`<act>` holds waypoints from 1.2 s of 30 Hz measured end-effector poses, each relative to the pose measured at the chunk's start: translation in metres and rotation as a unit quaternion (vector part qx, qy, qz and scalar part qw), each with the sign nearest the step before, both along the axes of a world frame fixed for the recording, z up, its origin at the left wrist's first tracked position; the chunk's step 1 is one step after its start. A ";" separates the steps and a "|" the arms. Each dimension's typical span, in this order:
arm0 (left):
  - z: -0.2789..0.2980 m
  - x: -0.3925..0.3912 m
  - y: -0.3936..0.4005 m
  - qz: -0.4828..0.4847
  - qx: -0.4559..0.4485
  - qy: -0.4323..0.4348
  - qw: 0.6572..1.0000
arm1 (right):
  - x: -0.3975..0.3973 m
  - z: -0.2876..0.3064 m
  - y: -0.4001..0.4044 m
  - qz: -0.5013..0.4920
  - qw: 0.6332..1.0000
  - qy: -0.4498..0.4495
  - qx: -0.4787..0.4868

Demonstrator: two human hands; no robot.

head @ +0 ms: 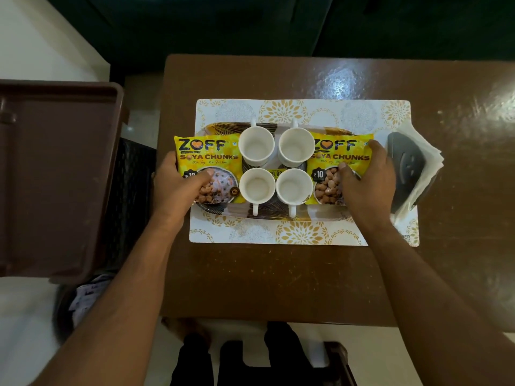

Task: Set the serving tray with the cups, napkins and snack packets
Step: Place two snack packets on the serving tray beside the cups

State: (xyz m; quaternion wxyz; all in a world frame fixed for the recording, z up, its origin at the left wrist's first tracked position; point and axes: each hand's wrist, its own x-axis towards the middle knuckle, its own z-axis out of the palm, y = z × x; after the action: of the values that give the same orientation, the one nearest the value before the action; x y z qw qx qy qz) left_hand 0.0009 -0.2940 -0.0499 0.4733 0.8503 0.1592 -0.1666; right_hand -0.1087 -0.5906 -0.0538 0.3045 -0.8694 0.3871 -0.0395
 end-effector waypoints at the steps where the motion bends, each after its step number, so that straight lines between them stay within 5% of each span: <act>1: 0.000 -0.001 0.001 0.002 0.000 0.003 1.000 | 0.001 0.000 0.000 0.000 1.000 0.000 0.001; 21: 0.005 -0.002 -0.005 -0.033 0.059 0.002 0.998 | 0.004 0.000 0.003 0.008 1.000 0.010 -0.010; 26: 0.020 -0.004 -0.015 -0.030 0.159 -0.111 0.981 | 0.005 0.013 0.013 0.006 0.994 -0.048 -0.098; 29: 0.026 -0.003 -0.029 -0.053 0.114 -0.200 0.972 | 0.017 0.021 0.023 0.060 0.991 -0.112 -0.048; 36: 0.026 0.002 -0.067 -0.172 0.038 -0.167 0.970 | 0.036 0.028 0.039 0.154 0.981 -0.103 0.063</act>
State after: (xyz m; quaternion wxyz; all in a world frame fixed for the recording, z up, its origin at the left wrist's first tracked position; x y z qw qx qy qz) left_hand 0.0029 -0.3609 -0.0238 0.4249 0.8980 -0.0645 -0.0945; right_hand -0.0727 -0.5519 -0.0259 0.3990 -0.8891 0.2167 -0.0570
